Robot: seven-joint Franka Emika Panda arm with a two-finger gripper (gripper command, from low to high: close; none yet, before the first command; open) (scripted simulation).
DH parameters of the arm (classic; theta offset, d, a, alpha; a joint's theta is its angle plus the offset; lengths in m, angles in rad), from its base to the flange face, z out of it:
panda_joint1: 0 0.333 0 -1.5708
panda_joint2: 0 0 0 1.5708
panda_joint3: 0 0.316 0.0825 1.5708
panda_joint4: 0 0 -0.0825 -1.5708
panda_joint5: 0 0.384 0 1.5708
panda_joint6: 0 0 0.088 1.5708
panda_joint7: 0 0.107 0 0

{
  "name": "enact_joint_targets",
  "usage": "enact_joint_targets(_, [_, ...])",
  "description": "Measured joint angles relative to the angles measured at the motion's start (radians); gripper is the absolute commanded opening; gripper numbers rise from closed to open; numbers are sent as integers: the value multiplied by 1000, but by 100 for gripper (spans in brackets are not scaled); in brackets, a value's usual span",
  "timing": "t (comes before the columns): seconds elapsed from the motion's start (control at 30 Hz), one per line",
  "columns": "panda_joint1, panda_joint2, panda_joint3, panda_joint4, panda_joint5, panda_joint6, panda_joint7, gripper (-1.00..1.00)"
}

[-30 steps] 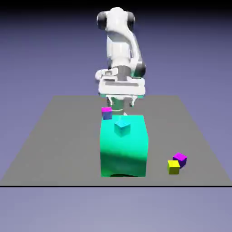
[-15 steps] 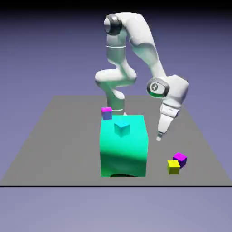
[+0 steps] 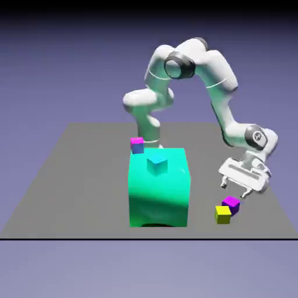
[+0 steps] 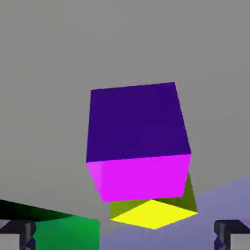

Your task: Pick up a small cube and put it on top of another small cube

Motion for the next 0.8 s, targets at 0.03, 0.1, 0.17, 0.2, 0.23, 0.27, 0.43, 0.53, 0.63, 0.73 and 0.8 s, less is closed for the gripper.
enact_joint_targets(0.03, [-10,36,-27,7,-41,25,17,0])
enact_joint_targets(0.1, [-25,95,-72,17,-107,65,46,-100])
enact_joint_targets(0.17, [-25,95,-72,17,-106,64,46,-100])
enact_joint_targets(0.2, [-16,59,-45,11,-65,40,28,-100])
enact_joint_targets(0.23, [-6,23,-17,4,-24,15,11,-100])
enact_joint_targets(0.27, [2,-9,6,-7,-7,15,9,-100])
enact_joint_targets(0.43, [-44,-185,-49,-73,90,9,66,-100])
enact_joint_targets(0.53, [-76,-294,-90,-111,160,-6,95,-100])
enact_joint_targets(0.63, [-108,-403,-130,-149,229,-21,125,-100])
enact_joint_targets(0.73, [-141,-511,-171,-187,299,-37,155,-100])
enact_joint_targets(0.8, [-182,-574,-215,-198,374,-85,155,-100])
